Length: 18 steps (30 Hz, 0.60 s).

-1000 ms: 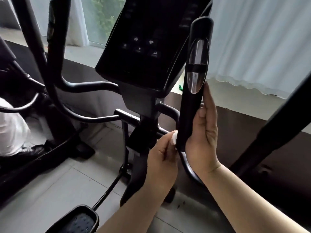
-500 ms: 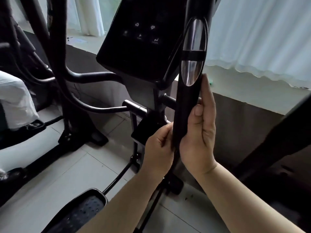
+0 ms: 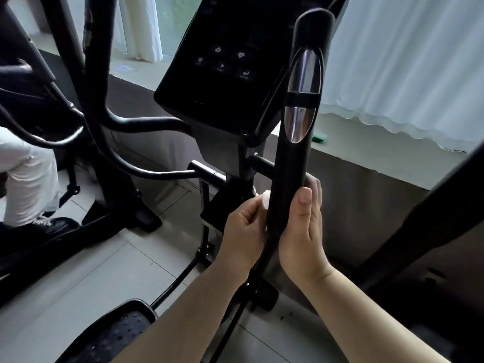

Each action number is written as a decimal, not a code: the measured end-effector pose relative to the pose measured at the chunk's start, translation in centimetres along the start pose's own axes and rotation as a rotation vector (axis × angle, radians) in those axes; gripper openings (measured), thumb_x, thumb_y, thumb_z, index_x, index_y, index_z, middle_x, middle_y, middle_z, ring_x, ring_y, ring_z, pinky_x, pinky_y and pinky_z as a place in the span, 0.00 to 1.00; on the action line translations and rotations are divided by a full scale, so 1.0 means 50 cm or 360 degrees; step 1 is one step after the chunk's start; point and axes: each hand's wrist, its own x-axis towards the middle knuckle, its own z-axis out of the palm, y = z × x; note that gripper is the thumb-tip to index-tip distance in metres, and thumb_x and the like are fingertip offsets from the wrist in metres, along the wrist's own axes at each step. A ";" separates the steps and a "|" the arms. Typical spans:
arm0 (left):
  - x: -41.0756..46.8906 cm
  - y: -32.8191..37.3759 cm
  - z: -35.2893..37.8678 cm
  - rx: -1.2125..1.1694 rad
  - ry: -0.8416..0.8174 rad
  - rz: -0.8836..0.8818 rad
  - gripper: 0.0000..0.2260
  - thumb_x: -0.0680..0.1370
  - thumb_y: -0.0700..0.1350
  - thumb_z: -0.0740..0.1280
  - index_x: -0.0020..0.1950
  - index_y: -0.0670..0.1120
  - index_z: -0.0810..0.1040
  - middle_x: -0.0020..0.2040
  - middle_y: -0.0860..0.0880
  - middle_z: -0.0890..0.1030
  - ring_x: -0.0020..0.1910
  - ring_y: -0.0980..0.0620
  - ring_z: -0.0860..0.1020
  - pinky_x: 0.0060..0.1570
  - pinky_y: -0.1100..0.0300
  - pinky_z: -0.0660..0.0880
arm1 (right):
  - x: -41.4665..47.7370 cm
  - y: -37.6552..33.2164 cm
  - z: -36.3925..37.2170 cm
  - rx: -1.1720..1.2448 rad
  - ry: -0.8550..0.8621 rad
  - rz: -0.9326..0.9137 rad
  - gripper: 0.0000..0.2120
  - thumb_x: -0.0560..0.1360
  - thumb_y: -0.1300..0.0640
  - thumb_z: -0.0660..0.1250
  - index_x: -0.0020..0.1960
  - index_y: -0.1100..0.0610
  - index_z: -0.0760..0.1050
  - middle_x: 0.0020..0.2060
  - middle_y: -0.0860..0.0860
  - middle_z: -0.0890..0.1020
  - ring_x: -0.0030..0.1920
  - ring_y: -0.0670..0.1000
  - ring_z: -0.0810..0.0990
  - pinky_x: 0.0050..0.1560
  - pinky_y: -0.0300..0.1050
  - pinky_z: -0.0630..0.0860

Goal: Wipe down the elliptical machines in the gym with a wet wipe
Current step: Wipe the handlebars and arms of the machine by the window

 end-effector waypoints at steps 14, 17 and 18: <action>0.090 -0.039 -0.028 0.0413 -0.0215 0.0241 0.14 0.84 0.46 0.64 0.69 0.50 0.80 0.68 0.52 0.80 0.68 0.55 0.77 0.69 0.53 0.74 | -0.028 0.010 0.028 0.0355 0.0090 0.0358 0.26 0.76 0.25 0.52 0.49 0.40 0.81 0.58 0.68 0.72 0.61 0.69 0.71 0.66 0.66 0.71; 0.099 -0.028 -0.019 0.0503 -0.0002 0.0298 0.10 0.82 0.42 0.68 0.62 0.47 0.84 0.59 0.54 0.78 0.57 0.60 0.78 0.59 0.64 0.75 | -0.026 0.005 0.028 0.0427 0.0078 0.0397 0.32 0.73 0.22 0.56 0.52 0.48 0.80 0.56 0.68 0.73 0.54 0.60 0.75 0.59 0.56 0.74; 0.094 -0.027 -0.017 0.0509 0.0052 0.0313 0.09 0.82 0.42 0.69 0.60 0.48 0.85 0.55 0.52 0.77 0.53 0.60 0.78 0.55 0.64 0.75 | -0.026 0.004 0.027 0.0432 0.0090 0.0403 0.36 0.72 0.22 0.56 0.55 0.53 0.79 0.53 0.66 0.74 0.52 0.57 0.76 0.57 0.53 0.74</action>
